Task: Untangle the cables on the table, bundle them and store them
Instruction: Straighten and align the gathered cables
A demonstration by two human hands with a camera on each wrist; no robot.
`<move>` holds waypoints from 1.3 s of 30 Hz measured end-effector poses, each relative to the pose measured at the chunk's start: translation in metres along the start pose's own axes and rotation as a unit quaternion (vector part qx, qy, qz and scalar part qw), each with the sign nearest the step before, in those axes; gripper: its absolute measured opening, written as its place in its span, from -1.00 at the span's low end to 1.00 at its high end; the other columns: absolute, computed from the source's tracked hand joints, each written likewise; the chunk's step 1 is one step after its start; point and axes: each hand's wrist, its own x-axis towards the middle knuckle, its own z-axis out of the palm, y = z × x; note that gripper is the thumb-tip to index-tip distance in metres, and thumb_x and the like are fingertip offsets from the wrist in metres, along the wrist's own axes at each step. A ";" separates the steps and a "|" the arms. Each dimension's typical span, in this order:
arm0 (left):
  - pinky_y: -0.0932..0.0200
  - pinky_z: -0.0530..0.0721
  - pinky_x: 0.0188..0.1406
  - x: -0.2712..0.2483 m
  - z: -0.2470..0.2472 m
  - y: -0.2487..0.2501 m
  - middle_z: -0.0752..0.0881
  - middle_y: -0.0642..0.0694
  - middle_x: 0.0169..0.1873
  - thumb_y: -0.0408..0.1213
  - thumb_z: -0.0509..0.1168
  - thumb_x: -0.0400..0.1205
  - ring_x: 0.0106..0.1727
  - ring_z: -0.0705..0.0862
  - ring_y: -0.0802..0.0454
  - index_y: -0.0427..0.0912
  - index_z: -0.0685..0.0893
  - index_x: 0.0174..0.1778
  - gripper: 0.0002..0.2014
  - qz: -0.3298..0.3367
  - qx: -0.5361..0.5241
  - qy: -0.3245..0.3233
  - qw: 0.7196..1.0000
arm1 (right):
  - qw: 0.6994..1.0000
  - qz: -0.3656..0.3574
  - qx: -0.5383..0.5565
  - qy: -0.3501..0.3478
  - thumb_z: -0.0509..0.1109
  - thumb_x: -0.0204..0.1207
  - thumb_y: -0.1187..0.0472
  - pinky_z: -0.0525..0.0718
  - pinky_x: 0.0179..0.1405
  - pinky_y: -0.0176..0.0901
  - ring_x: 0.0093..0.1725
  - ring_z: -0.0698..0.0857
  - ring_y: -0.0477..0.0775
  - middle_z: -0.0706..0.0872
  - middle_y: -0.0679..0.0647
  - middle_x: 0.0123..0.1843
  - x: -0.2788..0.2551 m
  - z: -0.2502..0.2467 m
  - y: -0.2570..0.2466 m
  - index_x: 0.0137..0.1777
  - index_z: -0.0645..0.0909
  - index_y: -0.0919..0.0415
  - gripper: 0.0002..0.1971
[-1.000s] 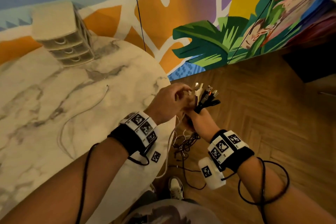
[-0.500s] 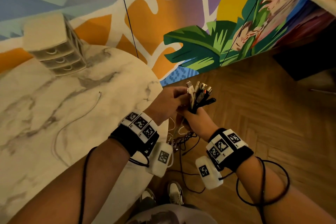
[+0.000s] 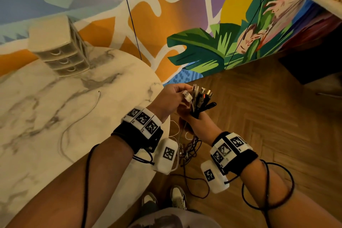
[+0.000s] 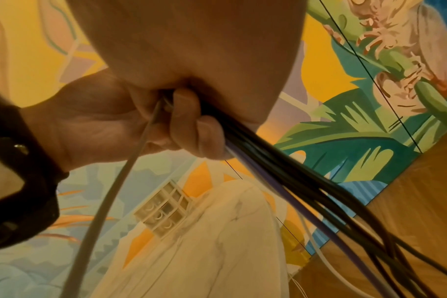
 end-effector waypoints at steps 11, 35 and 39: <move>0.34 0.65 -0.11 -0.015 0.018 -0.004 0.75 -0.02 -0.09 -0.38 0.24 0.66 -0.08 0.71 0.17 -0.12 0.73 0.04 -0.82 0.084 -0.004 -0.002 0.996 | 0.998 -0.039 0.045 0.036 0.09 0.72 0.26 0.44 -0.58 -0.39 -0.64 0.49 -0.14 0.54 0.22 -0.48 -0.005 -0.006 0.004 -0.39 0.46 0.32 -0.59; 0.31 0.47 -0.56 -0.037 -0.026 -0.024 0.64 -0.03 -0.56 -0.11 0.07 0.74 -0.61 0.54 0.14 -0.31 0.71 -0.31 -0.53 -0.066 0.310 -0.073 0.946 | 0.864 -0.076 0.314 0.386 0.23 0.67 0.05 0.16 -0.65 -0.30 -0.64 0.24 -0.17 0.31 -0.10 -0.66 0.013 -0.048 -0.009 -0.41 0.28 0.06 -0.60; 0.47 0.35 -0.70 -0.042 0.007 0.040 0.59 -0.12 -0.53 -0.17 0.03 0.76 -0.71 0.46 0.26 -0.43 0.65 -0.21 -0.55 0.074 0.200 -0.059 0.975 | 0.857 -0.066 0.309 0.408 0.26 0.64 0.02 0.17 -0.57 -0.25 -0.60 0.26 -0.16 0.34 -0.10 -0.64 0.001 -0.061 -0.012 -0.35 0.31 0.05 -0.66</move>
